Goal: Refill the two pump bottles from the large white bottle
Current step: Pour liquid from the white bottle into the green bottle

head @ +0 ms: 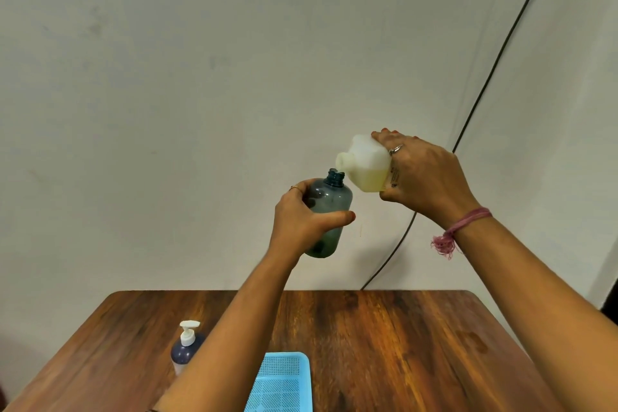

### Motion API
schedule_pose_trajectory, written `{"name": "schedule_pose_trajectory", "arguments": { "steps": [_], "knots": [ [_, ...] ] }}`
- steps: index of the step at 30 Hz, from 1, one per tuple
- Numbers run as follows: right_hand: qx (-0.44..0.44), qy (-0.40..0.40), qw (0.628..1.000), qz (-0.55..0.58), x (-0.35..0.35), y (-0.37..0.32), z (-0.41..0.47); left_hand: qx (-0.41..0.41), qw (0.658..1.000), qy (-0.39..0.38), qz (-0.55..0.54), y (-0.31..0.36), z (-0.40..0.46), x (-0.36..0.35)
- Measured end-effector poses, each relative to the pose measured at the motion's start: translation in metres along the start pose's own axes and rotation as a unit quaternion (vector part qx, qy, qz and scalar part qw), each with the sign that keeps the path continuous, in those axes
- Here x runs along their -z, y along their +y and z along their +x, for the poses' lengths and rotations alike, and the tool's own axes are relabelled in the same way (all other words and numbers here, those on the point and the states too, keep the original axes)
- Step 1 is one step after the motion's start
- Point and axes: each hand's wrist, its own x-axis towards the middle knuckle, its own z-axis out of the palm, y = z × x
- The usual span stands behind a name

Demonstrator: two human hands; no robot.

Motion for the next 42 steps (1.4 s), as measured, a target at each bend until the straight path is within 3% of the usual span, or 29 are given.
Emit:
{"name": "schedule_pose_trajectory", "arguments": {
  "steps": [42],
  "knots": [
    [0.030, 0.039, 0.999, -0.018, -0.0013, 0.0064, -0.0002, 0.003, 1.000, 0.003, -0.011, -0.0005, -0.0004, -0.0042]
  ]
}}
